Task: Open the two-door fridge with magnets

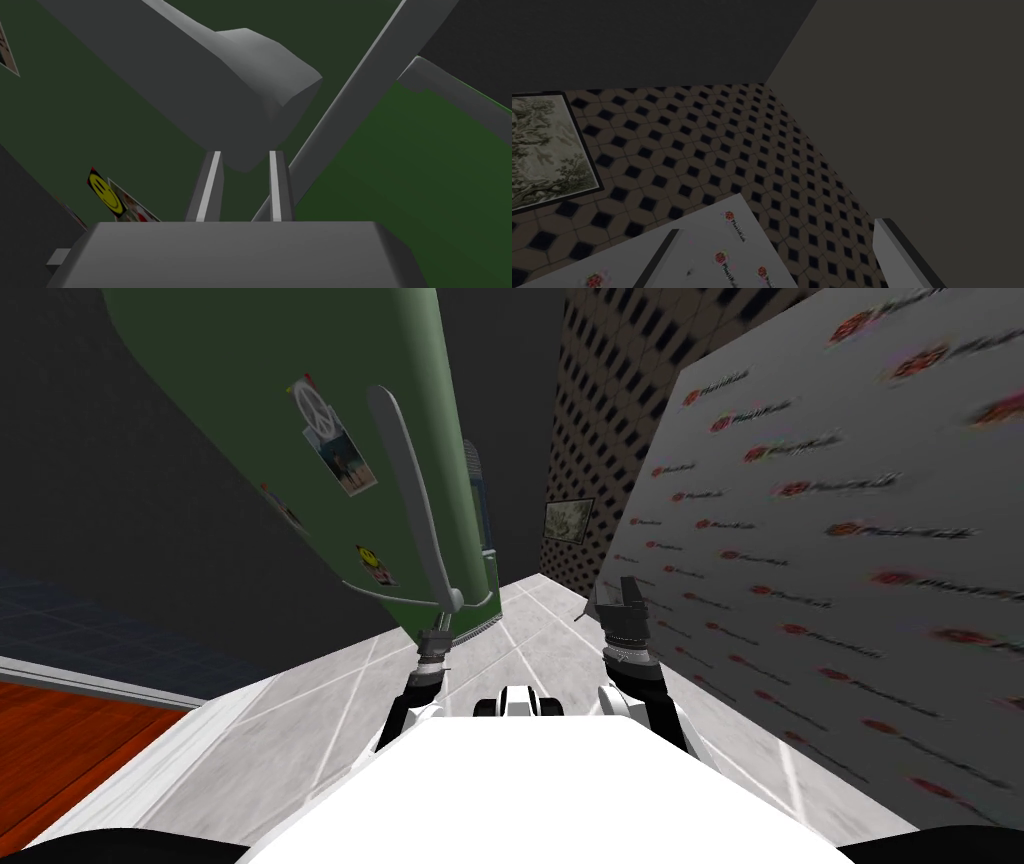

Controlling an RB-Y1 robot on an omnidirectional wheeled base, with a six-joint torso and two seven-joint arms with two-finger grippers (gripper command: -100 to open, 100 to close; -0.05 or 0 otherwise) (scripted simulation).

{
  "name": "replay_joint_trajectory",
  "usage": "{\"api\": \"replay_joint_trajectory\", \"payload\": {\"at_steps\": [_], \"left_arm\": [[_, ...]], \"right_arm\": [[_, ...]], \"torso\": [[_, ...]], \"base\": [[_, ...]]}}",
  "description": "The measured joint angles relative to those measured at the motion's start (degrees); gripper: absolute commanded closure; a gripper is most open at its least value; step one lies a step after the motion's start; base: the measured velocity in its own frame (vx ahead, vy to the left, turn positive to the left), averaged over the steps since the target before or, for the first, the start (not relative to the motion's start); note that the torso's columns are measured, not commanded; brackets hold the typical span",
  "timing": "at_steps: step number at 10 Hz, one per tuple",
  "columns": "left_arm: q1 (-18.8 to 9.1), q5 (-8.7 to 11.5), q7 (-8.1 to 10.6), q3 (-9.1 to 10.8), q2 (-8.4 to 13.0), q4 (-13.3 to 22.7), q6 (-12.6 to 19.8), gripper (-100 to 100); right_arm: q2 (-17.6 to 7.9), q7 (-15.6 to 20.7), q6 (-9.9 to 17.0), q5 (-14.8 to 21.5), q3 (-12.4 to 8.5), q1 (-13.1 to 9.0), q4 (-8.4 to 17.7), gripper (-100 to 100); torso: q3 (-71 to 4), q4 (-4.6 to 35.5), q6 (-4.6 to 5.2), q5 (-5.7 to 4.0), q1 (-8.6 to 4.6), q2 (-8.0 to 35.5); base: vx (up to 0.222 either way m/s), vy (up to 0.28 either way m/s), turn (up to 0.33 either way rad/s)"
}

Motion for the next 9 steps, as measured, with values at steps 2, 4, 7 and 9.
{"api": "replay_joint_trajectory", "payload": {"at_steps": [2, 4, 7, 9], "left_arm": [[-2.9, 2.3, -2.7, -2.82, 0.4, 1.2, 0.7, 100], [-4.8, 3.2, -4.28, -4.31, 0.5, 2.0, 0.7, 100], [-9.0, 6.6, -7.88, -8.41, 1.0, 4.1, 0.0, 100], [-11.4, 9.0, -10.55, -10.98, 1.4, 4.7, 0.5, 100]], "right_arm": [[0.0, 0.0, 0.0, 0.0, 0.0, 0.0, 0.0, 0], [0.0, 0.0, 0.0, 0.0, 0.0, 0.0, 0.0, 0], [0.0, 0.0, 0.0, 0.0, 0.0, 0.0, 0.0, 0], [0.0, 0.0, 0.0, 0.0, 0.0, 0.0, 0.0, 0]], "torso": [[-0.1, 0.1, -0.11, -0.01, 0.22, -0.2], [-0.3, 0.1, -0.17, -0.08, 0.0, -0.4], [0.0, 0.1, -0.04, 0.0, 0.06, 0.0], [0.0, 0.3, -0.04, -0.03, 0.1, 0.1]], "base": [[-0.201, 0.227, -0.078], [-0.136, 0.145, -0.025], [-0.196, 0.183, -0.067], [-0.188, 0.243, -0.073]]}}
